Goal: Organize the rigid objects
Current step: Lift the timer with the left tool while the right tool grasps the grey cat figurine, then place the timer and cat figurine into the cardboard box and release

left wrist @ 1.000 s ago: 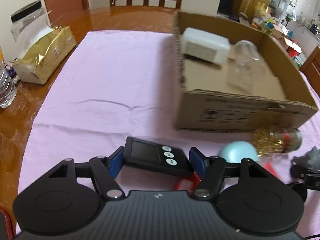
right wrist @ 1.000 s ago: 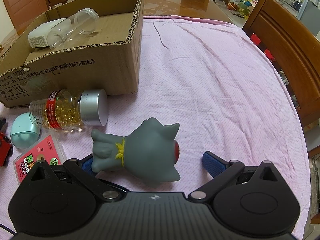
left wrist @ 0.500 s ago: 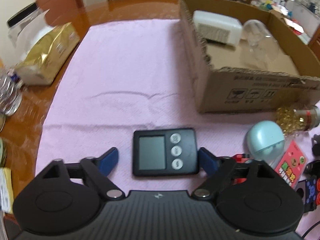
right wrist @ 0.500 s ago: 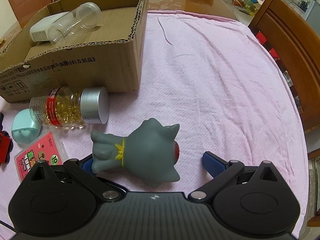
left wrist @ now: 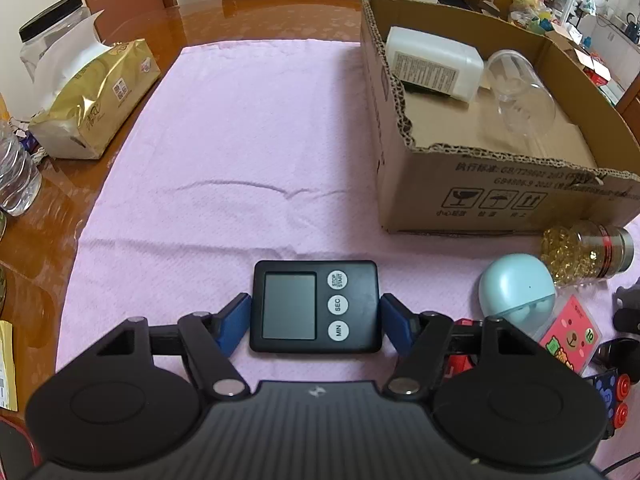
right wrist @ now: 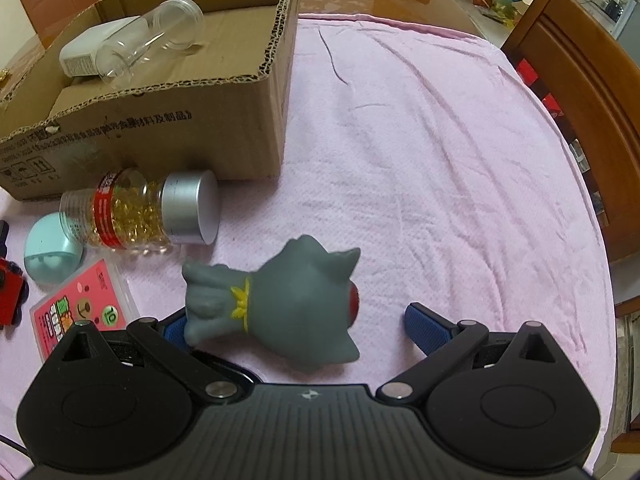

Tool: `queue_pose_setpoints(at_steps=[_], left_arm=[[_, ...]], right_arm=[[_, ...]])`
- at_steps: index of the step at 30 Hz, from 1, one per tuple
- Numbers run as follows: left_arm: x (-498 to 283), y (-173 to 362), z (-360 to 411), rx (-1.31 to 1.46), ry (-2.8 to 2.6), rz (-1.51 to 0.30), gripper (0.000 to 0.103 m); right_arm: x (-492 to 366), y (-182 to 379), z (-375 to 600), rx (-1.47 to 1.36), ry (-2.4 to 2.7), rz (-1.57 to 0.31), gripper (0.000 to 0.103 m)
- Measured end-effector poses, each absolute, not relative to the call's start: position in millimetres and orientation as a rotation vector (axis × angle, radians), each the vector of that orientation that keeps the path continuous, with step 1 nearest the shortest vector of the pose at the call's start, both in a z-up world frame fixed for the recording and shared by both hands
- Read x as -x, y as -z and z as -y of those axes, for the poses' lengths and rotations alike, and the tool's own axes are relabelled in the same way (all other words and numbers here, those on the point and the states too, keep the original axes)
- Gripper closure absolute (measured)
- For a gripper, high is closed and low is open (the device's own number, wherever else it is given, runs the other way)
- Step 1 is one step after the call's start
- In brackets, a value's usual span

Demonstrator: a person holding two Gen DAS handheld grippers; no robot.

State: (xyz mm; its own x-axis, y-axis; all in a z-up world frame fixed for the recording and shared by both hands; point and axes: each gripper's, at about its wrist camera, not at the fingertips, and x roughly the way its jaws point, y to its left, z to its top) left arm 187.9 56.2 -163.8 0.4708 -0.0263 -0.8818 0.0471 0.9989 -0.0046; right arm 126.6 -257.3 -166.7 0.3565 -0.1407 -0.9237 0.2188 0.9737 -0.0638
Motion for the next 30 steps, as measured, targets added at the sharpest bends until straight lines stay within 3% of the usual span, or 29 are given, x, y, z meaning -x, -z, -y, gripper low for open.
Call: queue_pose_setpoints(at_steps=[9,17,30], left_arm=[[-188.4,164.0,-56.2,-0.02,0.044,-1.08,0.034],[-190.2,163.2,-56.9,-0.027,0.06,-1.092,0.034],[-188.2,158.9,-58.7,-0.086,0.123,-1.115,0.034]], right_arm=[[-127.8,163.0,240.0,-0.025,0.26,-1.16,0.0],[-130.6,156.5,236.8,-0.012,0.224,-1.168,0.026],[-129.8,150.6,235.5,0.033,0.175,-1.177,0.027]])
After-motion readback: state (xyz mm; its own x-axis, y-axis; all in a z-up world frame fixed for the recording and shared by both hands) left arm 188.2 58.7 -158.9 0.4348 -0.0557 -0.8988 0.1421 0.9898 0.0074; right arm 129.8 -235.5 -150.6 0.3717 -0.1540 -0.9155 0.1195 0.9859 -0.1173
